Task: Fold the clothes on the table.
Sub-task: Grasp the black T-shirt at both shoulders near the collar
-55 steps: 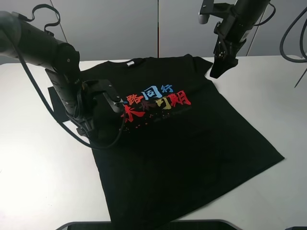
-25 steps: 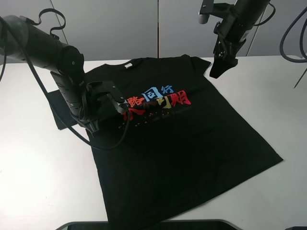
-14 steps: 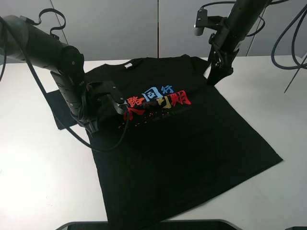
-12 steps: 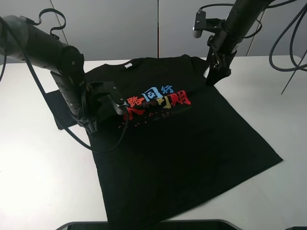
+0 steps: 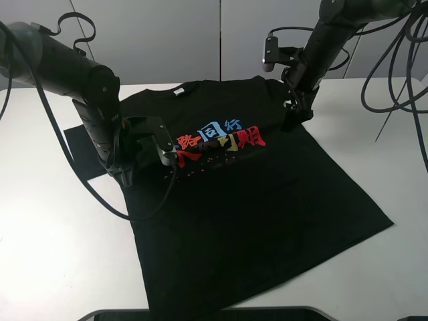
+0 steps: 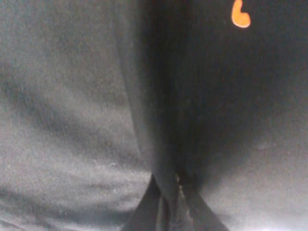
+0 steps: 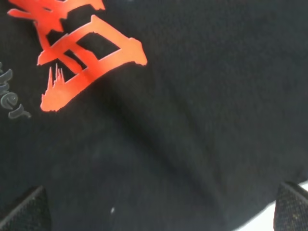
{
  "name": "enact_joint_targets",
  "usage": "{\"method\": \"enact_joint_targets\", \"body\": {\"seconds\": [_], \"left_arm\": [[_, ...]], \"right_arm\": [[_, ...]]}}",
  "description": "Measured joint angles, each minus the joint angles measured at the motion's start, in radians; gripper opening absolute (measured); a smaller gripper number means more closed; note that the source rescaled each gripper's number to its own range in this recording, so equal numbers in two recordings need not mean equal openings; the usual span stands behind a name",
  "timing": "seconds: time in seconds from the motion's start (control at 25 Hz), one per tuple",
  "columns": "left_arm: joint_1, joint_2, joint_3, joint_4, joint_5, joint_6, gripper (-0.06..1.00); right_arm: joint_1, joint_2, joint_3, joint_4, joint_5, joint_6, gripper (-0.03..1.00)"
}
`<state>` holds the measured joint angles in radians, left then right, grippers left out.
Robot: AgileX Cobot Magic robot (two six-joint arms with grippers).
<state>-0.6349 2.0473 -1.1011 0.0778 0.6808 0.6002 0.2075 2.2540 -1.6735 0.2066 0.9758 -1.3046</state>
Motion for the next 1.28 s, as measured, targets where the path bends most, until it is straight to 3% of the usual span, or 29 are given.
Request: {"method": "enact_joint_targets", "body": {"seconds": [0.24, 0.52, 0.88, 1.28], "left_arm": [[-0.002, 0.000, 0.000, 0.004, 0.002, 0.002, 0.00], [-0.002, 0.000, -0.001, 0.005, 0.004, 0.002, 0.00], [-0.002, 0.000, -0.001, 0.005, 0.006, 0.002, 0.00], [-0.002, 0.000, -0.001, 0.005, 0.006, 0.000, 0.00]], "right_arm": [[0.000, 0.056, -0.044, 0.028, -0.008, -0.024, 0.99], [0.000, 0.098, -0.046, 0.047, -0.008, -0.055, 0.79], [0.000, 0.109, -0.046, 0.043, -0.049, -0.068, 0.78], [0.014, 0.135, -0.067, 0.007, -0.028, -0.026, 0.77]]}}
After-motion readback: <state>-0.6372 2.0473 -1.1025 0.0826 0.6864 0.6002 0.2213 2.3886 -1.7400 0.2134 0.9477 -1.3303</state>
